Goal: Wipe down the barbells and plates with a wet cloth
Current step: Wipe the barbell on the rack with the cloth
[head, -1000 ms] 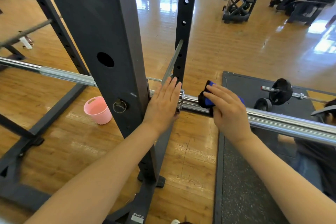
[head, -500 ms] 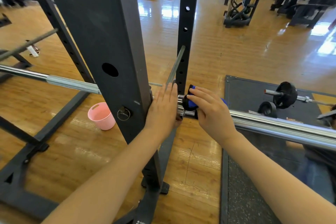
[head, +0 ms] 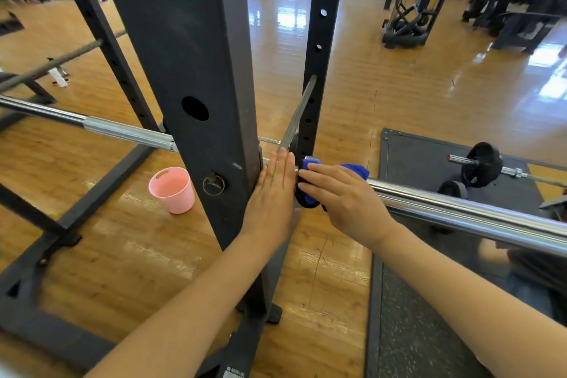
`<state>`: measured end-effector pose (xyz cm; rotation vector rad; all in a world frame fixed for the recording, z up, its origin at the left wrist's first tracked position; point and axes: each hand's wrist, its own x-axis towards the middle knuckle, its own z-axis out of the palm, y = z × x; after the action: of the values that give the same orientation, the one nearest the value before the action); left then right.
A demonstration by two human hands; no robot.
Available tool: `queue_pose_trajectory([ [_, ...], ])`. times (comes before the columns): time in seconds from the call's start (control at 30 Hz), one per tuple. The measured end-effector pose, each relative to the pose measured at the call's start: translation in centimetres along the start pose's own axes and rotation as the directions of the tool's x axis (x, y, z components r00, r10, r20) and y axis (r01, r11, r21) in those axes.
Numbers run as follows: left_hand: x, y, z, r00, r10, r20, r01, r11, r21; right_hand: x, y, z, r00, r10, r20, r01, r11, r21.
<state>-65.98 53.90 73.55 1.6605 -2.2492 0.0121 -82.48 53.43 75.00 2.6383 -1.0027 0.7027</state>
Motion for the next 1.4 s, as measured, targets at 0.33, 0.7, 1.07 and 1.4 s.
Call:
queue_pose_trajectory([
  [0.33, -0.5, 0.1, -0.2, 0.996, -0.006, 0.088, 0.009, 1.000, -0.029, -2.5, 0.5, -0.6, 0.993, -0.115, 0.025, 0.117, 0.988, -0.105],
  [0.7, 1.3, 0.3, 0.0, 0.988, 0.151, 0.016, -0.149, 0.947, 0.283, -2.4, 1.7, -2.3, 0.969, 0.181, -0.170, -0.183, 0.983, 0.006],
  [1.07, 6.3, 0.7, -3.1, 0.916, 0.230, 0.330, -0.268, 0.960, 0.076, -0.4, 1.7, -1.2, 0.913, 0.346, -0.216, -0.336, 0.938, 0.083],
  [1.4, 1.9, 0.3, -0.8, 0.998, -0.037, 0.056, 0.051, 0.962, -0.269, 0.0, -0.8, 1.2, 0.992, 0.089, -0.090, -0.087, 0.996, 0.034],
])
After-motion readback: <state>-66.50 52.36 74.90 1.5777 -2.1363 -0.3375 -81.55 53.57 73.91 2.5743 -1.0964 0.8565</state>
